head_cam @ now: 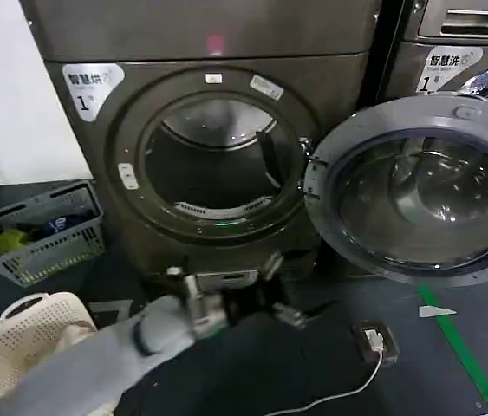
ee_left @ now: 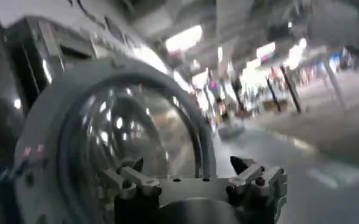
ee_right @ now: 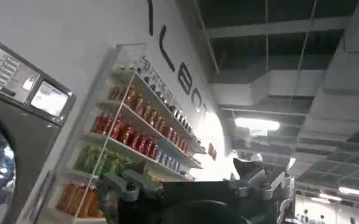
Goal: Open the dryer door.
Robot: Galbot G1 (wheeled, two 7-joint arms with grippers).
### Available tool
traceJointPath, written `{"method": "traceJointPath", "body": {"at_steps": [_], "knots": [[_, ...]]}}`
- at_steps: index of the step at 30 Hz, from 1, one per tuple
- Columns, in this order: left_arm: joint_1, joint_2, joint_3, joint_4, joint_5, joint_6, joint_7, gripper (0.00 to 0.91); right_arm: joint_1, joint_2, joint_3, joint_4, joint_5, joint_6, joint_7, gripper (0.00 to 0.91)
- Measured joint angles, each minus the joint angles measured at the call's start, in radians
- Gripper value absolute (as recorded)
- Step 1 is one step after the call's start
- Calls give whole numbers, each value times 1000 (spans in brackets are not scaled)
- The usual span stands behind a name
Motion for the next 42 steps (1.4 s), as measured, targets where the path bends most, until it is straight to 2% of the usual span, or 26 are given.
{"method": "traceJointPath", "body": {"at_steps": [6, 12, 16, 21, 33, 35, 42], "knots": [[76, 205, -51, -85, 53, 79, 20, 907, 19, -9, 3, 3, -24, -39, 2, 907], [220, 428, -197, -142, 137, 148, 43, 907, 27, -16, 4, -4, -54, -38, 4, 907], [337, 562, -292, -140, 192, 178, 35, 907, 33, -16, -6, 6, -55, -38, 1, 907], [401, 690, -368, -109, 212, 218, 64, 907, 35, -14, -9, 0, -54, -34, -3, 907], [429, 848, -451, 0, 270, 256, 207, 907, 51, -18, -10, -4, -46, -36, -5, 907], [432, 856, -454, 24, 279, 252, 212, 907, 56, -17, -16, -2, -34, -51, -4, 907], [437, 869, -456, 74, 315, 221, 266, 907, 74, -14, -31, 6, -37, -51, -10, 907]]}}
